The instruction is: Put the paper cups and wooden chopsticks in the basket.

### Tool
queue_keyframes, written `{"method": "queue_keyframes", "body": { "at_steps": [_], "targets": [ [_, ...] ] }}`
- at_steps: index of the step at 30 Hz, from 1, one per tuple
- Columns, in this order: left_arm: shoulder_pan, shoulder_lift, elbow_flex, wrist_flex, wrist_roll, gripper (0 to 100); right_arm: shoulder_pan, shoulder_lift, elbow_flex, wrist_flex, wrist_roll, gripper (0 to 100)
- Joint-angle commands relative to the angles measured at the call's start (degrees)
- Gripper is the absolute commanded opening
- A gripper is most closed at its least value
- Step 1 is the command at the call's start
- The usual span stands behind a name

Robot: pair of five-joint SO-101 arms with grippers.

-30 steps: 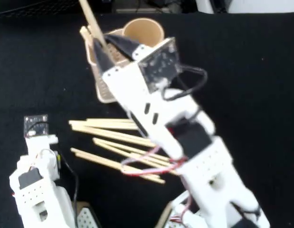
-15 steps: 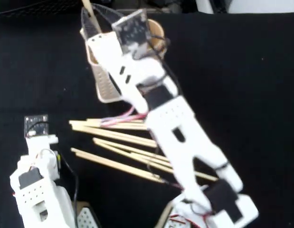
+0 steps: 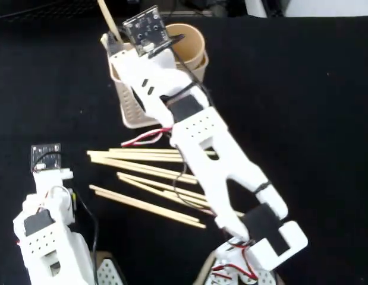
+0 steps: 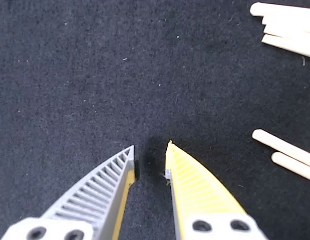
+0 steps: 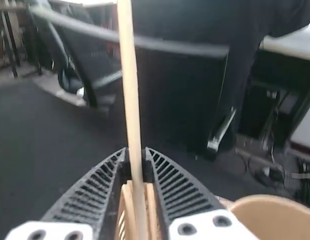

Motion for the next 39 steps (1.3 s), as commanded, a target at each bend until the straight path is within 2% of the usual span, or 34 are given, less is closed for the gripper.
{"method": "queue_keyframes", "body": {
  "at_steps": [1, 4, 12, 14, 19, 23, 26, 29, 31, 34, 39],
  "targets": [
    [0.4, -1.14, -0.31, -0.97, -0.18, 12, 0.44, -4.26, -1.71, 3.69, -0.18, 7.4],
    [0.4, -1.14, -0.31, -0.97, -0.18, 12, 0.35, -6.55, -1.8, 6.42, -0.44, 14.2],
    [0.4, -1.14, -0.31, -0.97, -0.18, 12, 0.44, -17.98, -1.54, 15.56, -0.18, 10.0],
    [0.4, -1.14, -0.31, -0.97, -0.18, 12, 0.44, -22.46, -1.45, 22.86, -0.09, 9.9],
    [0.4, -1.14, -0.31, -0.97, -0.18, 12, 0.35, -31.34, -0.48, 50.02, 0.0, 9.9],
    [0.4, -1.14, -0.31, -0.97, -0.18, 12, 0.53, -33.36, 8.31, 60.66, 0.26, 10.0],
    [0.4, -1.14, -0.31, -0.88, -0.18, 12, 0.44, -33.19, 22.81, 59.16, 5.98, 13.6],
    [0.4, -1.14, -0.31, -0.88, -0.18, 12, 0.35, -33.27, 36.79, 51.87, 12.04, 21.3],
    [0.4, -1.14, -0.31, -0.88, -0.18, 12, 0.35, -33.19, 44.44, 46.86, 16.0, 21.4],
    [0.4, -1.14, -0.31, -0.88, -0.18, 12, 0.26, -33.19, 51.82, 43.6, 20.92, 20.0],
    [0.4, -1.14, -0.31, -0.88, -0.18, 12, 0.62, -33.19, 57.89, 45.89, 27.87, 19.8]
  ]
}}
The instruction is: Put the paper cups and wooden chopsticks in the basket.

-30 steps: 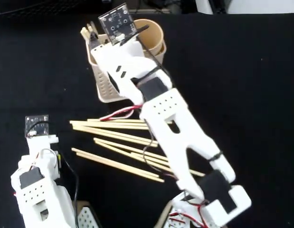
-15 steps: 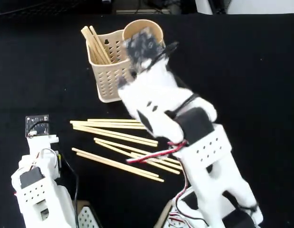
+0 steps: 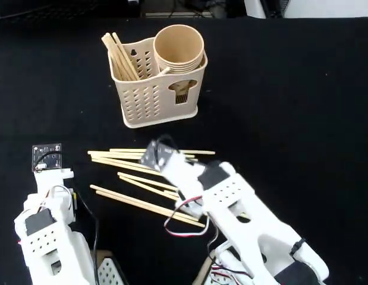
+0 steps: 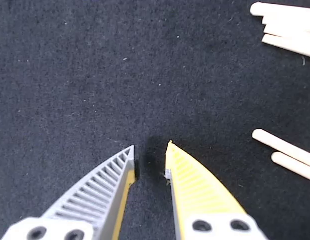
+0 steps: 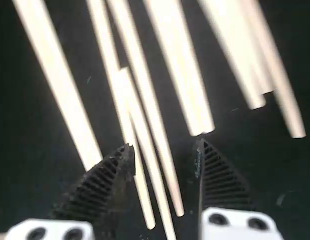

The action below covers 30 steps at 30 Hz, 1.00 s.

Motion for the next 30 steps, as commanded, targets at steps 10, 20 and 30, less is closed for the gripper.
{"method": "queue_keyframes", "body": {
  "at_steps": [10, 20, 30],
  "targets": [
    [0.4, -1.14, -0.31, -0.7, -0.18, 12, 0.62, -1.45, 5.14, 2.29, 6.51, 19.7],
    [0.48, -1.14, -0.31, -0.7, -0.18, 12, 0.7, -1.71, 6.55, 1.93, 12.57, 3.0],
    [0.48, -1.14, -0.31, -0.7, -0.18, 12, 0.79, -1.8, -6.29, 5.19, 12.31, 1.2]
  ]
}}
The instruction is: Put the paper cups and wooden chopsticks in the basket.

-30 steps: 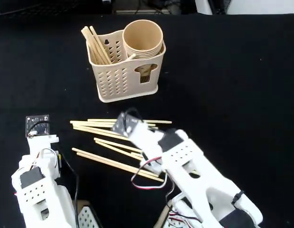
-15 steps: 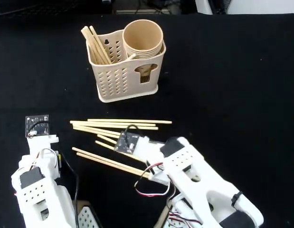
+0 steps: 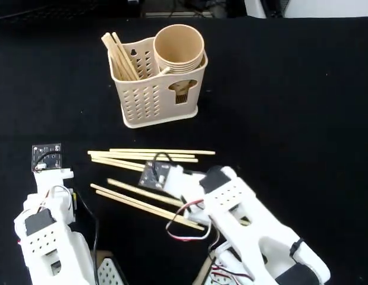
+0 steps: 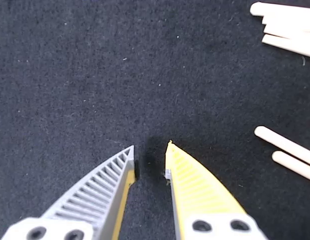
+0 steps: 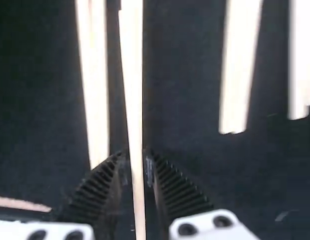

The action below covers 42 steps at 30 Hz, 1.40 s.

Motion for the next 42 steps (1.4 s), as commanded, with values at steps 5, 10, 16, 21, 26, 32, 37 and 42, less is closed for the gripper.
{"method": "queue_keyframes", "body": {
  "at_steps": [5, 10, 16, 21, 26, 32, 37, 42],
  "targets": [
    [0.48, -1.14, -0.31, -0.7, -0.18, 12, 0.62, -0.92, -17.45, 10.99, 0.44, 1.2],
    [0.48, -1.14, -0.31, -0.79, -0.18, 12, 0.62, -0.92, -25.63, 14.15, 0.35, 1.2],
    [0.48, -1.14, -0.31, -0.79, -0.18, 12, 0.18, -0.92, -34.51, 13.8, -6.15, 1.2],
    [0.48, -1.14, -0.31, -0.88, -0.18, 12, -1.67, -0.92, -43.91, 10.81, -14.51, 1.2],
    [0.48, -1.14, -0.31, -0.88, -0.18, 12, -1.41, -0.57, -50.42, -0.79, -22.68, 1.2],
    [0.48, -1.14, -0.31, -0.88, -0.18, 12, -1.58, -0.4, -50.42, -22.86, -31.65, 1.2],
    [0.48, -1.14, -0.31, -0.88, -0.18, 12, -1.49, 0.84, -50.42, -37.8, -38.51, 1.2],
    [0.48, -1.14, -0.31, -0.88, -0.18, 12, -1.41, 9.45, -50.86, -51.78, -39.47, 1.2]
  ]
}}
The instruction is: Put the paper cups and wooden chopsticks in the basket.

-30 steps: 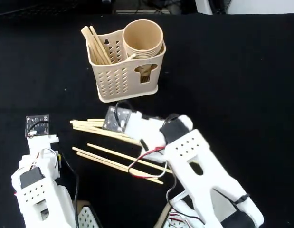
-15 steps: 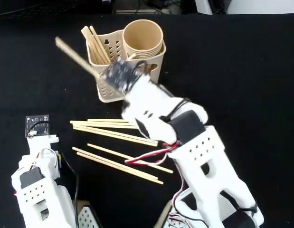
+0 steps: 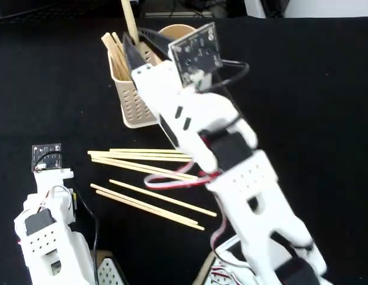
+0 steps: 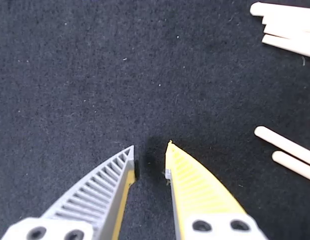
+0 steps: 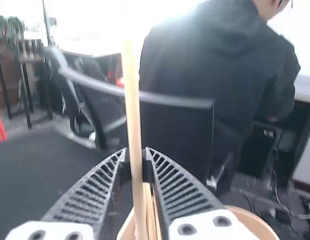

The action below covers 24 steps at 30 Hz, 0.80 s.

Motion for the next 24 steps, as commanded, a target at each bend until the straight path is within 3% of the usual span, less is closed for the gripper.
{"method": "queue_keyframes", "body": {
  "at_steps": [1, 11, 20, 24],
  "targets": [
    [0.48, -1.14, -0.31, -0.88, -0.18, 12, -0.53, 5.67, -3.47, -10.73, -0.35, 1.2],
    [0.48, -1.14, -0.31, -0.88, -0.18, 12, -0.35, 20.44, -12.53, -14.33, -0.09, 1.2],
    [0.4, -1.14, -0.31, -0.97, -0.18, 12, -0.35, 26.42, -8.13, -12.13, -0.09, 1.4],
    [0.4, -1.14, -0.31, -0.97, -0.18, 12, -0.26, 26.42, -6.9, -8.62, -0.09, 8.8]
  ]
}}
